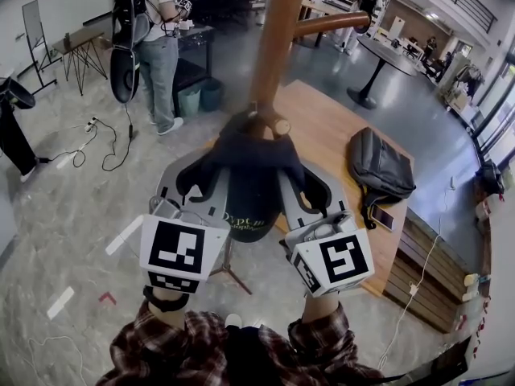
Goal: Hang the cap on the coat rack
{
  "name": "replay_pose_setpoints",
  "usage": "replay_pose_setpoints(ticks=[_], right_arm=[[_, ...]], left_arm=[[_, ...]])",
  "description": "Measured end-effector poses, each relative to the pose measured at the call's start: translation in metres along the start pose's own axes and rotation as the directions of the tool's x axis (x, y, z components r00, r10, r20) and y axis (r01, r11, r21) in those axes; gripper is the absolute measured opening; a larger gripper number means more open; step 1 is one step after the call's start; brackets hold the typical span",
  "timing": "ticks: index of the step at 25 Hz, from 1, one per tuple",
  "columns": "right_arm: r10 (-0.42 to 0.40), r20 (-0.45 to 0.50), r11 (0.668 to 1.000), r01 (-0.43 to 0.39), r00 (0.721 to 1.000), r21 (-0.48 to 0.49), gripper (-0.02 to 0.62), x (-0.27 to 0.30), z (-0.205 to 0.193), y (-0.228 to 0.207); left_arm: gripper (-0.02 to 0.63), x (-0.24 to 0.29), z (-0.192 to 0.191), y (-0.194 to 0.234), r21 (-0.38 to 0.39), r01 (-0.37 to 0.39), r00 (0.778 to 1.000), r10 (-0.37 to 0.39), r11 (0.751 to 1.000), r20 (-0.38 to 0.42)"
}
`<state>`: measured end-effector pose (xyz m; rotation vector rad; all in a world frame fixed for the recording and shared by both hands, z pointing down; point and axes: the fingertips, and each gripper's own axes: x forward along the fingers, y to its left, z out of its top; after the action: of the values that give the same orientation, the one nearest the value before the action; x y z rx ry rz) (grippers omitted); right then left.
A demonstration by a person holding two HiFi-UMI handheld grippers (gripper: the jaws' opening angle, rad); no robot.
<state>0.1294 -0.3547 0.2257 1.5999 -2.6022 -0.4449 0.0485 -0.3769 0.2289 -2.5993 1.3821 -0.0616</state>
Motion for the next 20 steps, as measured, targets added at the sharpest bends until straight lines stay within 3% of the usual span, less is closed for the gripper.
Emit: replay_pose_setpoints(ticks=[4, 10, 20], right_arm=[[-0.005, 0.022, 1.000, 0.005, 1.000, 0.003, 0.080, -0.006, 0.011, 0.001], [0.007, 0.040, 1.000, -0.007, 0.999, 0.003, 0.161, -0.016, 0.027, 0.006], [0.009, 0.055, 1.000, -0.008, 0.998, -0.005, 0.169, -0.042, 0.045, 0.028]], left_arm=[[0.040, -0.008, 0.006, -0.001, 0.012, 0.003, 1.000, -0.003, 1.000, 0.005], [0.139, -0.025, 0.024, 0.002, 0.018, -0.007, 0.999, 0.006, 1.000, 0.047], [0.144, -0.066, 0.037, -0.009, 0.026, 0.004, 0.998, -0.005, 1.000, 0.060]])
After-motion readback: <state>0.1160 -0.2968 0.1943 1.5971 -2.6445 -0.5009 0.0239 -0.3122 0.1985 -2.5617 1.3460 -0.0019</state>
